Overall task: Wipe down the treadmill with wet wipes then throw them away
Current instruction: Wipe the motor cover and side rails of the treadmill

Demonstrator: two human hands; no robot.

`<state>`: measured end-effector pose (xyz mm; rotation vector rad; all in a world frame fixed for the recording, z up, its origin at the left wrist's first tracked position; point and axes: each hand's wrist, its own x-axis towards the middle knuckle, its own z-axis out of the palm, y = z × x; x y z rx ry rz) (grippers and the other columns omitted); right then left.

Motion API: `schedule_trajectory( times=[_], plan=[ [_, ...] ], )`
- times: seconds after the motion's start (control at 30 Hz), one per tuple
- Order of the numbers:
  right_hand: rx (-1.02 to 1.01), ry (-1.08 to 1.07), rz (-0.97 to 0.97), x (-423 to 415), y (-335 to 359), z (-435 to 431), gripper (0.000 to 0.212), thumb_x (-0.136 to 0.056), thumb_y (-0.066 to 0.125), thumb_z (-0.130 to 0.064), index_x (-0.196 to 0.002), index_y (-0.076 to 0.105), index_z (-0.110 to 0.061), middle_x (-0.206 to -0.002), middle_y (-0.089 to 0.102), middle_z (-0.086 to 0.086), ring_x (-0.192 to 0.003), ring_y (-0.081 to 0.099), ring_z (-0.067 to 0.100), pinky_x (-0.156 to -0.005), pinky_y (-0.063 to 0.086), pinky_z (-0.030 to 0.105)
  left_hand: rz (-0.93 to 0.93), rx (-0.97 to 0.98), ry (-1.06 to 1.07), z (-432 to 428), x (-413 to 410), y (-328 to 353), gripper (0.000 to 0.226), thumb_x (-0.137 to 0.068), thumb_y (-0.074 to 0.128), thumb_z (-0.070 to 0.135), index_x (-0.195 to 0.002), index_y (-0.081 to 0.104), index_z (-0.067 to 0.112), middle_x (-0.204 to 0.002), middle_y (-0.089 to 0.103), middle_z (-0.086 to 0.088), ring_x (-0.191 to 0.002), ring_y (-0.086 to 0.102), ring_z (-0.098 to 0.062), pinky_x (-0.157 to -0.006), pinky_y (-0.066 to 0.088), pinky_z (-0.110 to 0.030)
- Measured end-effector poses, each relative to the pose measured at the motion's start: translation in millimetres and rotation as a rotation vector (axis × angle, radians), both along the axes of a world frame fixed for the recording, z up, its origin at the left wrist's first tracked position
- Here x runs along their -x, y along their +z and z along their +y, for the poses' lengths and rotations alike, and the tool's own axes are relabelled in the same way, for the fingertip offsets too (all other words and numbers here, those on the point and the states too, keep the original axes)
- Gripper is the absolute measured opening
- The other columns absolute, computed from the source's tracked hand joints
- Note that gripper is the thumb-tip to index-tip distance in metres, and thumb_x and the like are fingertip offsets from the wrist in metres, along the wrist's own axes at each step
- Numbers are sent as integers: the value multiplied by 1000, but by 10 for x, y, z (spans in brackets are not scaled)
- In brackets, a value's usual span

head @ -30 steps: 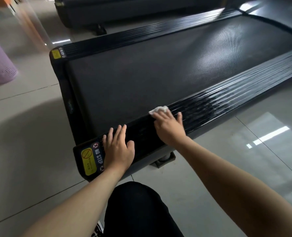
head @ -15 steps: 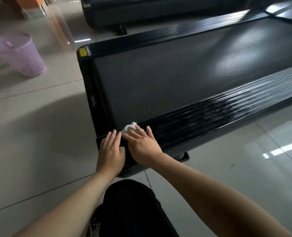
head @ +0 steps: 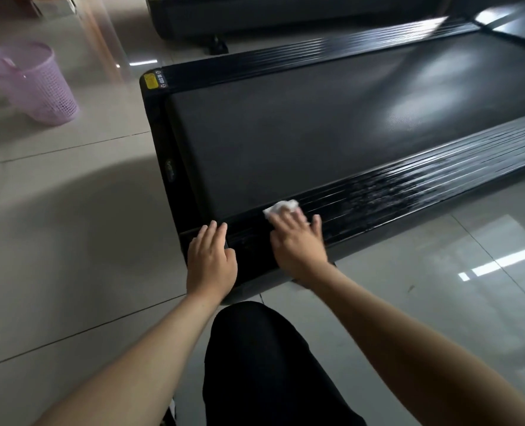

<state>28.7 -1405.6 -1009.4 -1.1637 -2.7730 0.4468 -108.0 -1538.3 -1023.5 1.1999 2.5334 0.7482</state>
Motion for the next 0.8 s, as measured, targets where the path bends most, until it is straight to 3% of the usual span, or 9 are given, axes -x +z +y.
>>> schedule_trajectory(
  times=[0.1,0.2,0.33,0.43,0.53,0.6,0.67,0.73,0.8],
  plan=[
    [81,346,41,68,8,-465,52,-105,37,-30,-157,29,-33,-165,25,-7,-156,7,18,-121,0,56,1,16,-3,0,20,15,55,-99,36,18,-154,40,14,-164,30,-9,-153,20,-25,-125,11,-41],
    [38,404,12,-46,-2,-419,52,-108,33,-35,-159,24,-36,-166,19,-12,-155,2,8,-123,-5,53,61,68,-61,-13,7,14,56,-100,32,22,-155,39,21,-165,27,-9,-154,17,-30,-124,11,-46],
    [8,110,-24,-396,1,97,52,-108,30,-43,-159,21,-37,-167,14,-12,-155,-2,8,-122,-9,56,119,201,-150,-33,-71,-5,59,-101,27,29,-160,24,33,-170,10,-5,-156,4,-28,-124,1,-48],
    [-8,-195,-41,-665,-32,359,52,-108,24,-42,-159,20,-33,-169,11,-8,-155,-2,13,-120,-10,57,128,173,-143,-21,-88,17,67,-90,22,35,-156,34,32,-168,20,-1,-154,11,-26,-124,6,-47],
    [15,-321,-27,-594,-58,319,53,-107,22,-41,-158,25,-30,-168,16,-5,-156,2,17,-120,-9,57,121,145,-100,9,-89,20,66,-88,27,34,-151,43,31,-165,29,0,-152,18,-25,-123,10,-46],
    [4,-248,14,-421,-34,101,54,-103,18,-43,-154,33,-34,-163,28,-7,-154,11,18,-120,-3,58,119,113,-76,25,-92,24,64,-86,31,33,-147,50,29,-162,36,-1,-150,23,-26,-122,14,-46],
    [6,-11,54,-245,-30,-253,56,-99,19,-44,-152,35,-36,-159,35,-8,-153,18,19,-121,2,60,107,94,-59,43,-87,18,63,-85,32,32,-144,54,27,-160,39,-2,-148,27,-27,-121,15,-45],
    [11,211,49,-150,-64,-567,52,-103,28,-40,-155,33,-33,-163,31,-7,-155,13,17,-122,-4,57,81,74,-42,61,-76,18,64,-84,31,31,-143,55,26,-159,41,-2,-148,28,-27,-121,16,-44],
    [37,295,27,-174,-87,-636,52,-107,32,-40,-158,27,-34,-167,19,-9,-155,0,10,-121,-15,52,55,62,-30,83,-65,32,63,-86,30,30,-143,55,25,-159,41,-2,-148,27,-27,-121,15,-43]
  ],
)
